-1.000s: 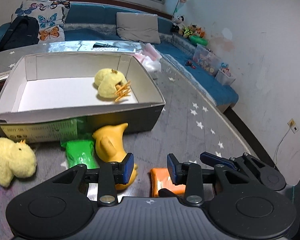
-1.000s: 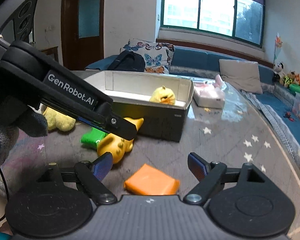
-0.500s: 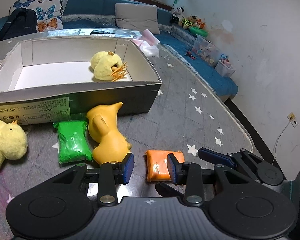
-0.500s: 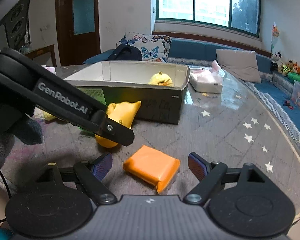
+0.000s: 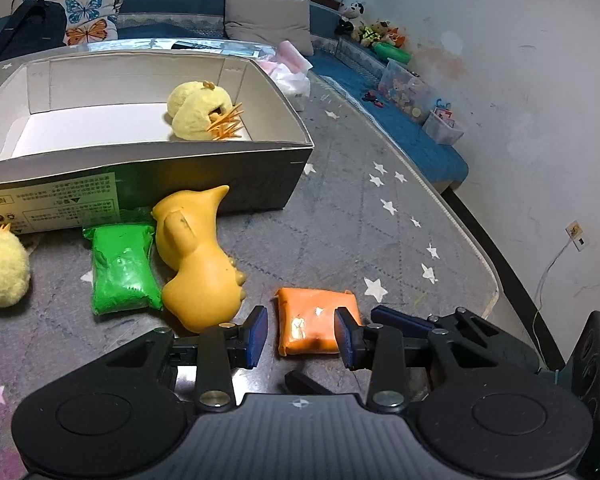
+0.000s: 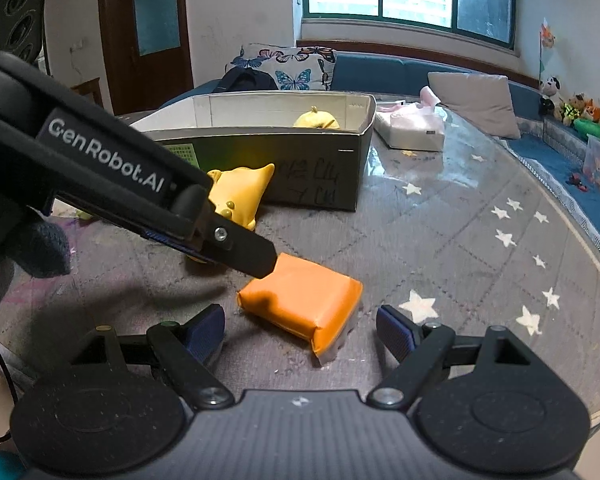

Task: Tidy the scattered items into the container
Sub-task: 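Move the left tool down to the orange clay block, then close the left tool on the orange clay block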

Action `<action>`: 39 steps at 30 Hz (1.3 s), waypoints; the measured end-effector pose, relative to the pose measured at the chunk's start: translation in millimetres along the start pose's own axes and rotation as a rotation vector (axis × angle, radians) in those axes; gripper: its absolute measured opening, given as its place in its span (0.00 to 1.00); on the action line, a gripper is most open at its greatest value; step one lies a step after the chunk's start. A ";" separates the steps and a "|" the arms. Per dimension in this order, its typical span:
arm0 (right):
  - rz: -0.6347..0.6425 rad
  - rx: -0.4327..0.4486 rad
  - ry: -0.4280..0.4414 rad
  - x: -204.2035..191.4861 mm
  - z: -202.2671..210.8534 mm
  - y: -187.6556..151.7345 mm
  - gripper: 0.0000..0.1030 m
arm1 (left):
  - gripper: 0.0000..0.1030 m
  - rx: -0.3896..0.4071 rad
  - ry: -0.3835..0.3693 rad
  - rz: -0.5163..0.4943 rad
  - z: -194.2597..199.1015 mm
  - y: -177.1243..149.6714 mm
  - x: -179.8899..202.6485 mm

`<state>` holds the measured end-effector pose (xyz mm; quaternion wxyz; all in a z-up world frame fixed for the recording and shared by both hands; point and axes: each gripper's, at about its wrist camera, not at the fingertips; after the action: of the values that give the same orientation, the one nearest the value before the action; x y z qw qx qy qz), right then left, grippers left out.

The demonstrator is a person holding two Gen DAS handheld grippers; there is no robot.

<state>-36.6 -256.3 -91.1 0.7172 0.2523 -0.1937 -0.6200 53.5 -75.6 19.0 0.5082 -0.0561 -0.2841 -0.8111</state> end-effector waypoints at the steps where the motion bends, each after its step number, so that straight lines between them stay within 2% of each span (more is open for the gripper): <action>1: -0.001 -0.001 0.001 -0.2 0.3 0.1 0.83 | 0.38 -0.002 -0.002 0.002 -1.2 0.8 -0.4; 12: -0.016 -0.005 0.006 -1.0 -0.1 -0.1 0.81 | 0.38 -0.018 -0.031 0.024 -9.7 3.6 -2.2; 15: -0.021 -0.006 0.010 -0.6 -1.1 -0.4 0.75 | 0.38 -0.020 -0.038 0.038 -11.3 4.6 -4.3; 20: -0.025 -0.004 0.012 -1.1 -0.7 0.7 0.73 | 0.38 -0.023 -0.052 0.045 -13.7 4.9 -2.7; 26: -0.013 -0.005 0.004 -1.6 -2.4 2.4 0.65 | 0.38 -0.027 -0.054 0.048 -16.6 6.0 -1.3; 34: -0.016 0.004 -0.005 4.1 -2.3 3.8 0.66 | 0.38 -0.019 -0.067 0.076 -19.3 6.2 0.1; 36: -0.009 0.004 -0.007 2.6 -1.2 2.4 0.74 | 0.38 -0.021 -0.071 0.086 -20.3 6.5 0.0; 39: -0.018 0.001 -0.016 0.4 -1.0 1.4 0.74 | 0.38 -0.023 -0.069 0.090 -21.4 6.7 0.1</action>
<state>-34.9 -256.4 -91.0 0.7097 0.2494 -0.1976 -0.6285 63.4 -88.9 4.0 0.5335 -0.1027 -0.2894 -0.7881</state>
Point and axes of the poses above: each gripper's, at about its wrist camera, not at the fingertips, and z roughly against the way its jaws point, x to its right, y to its top, and after that the axes turned 12 degrees about -x, right-handed
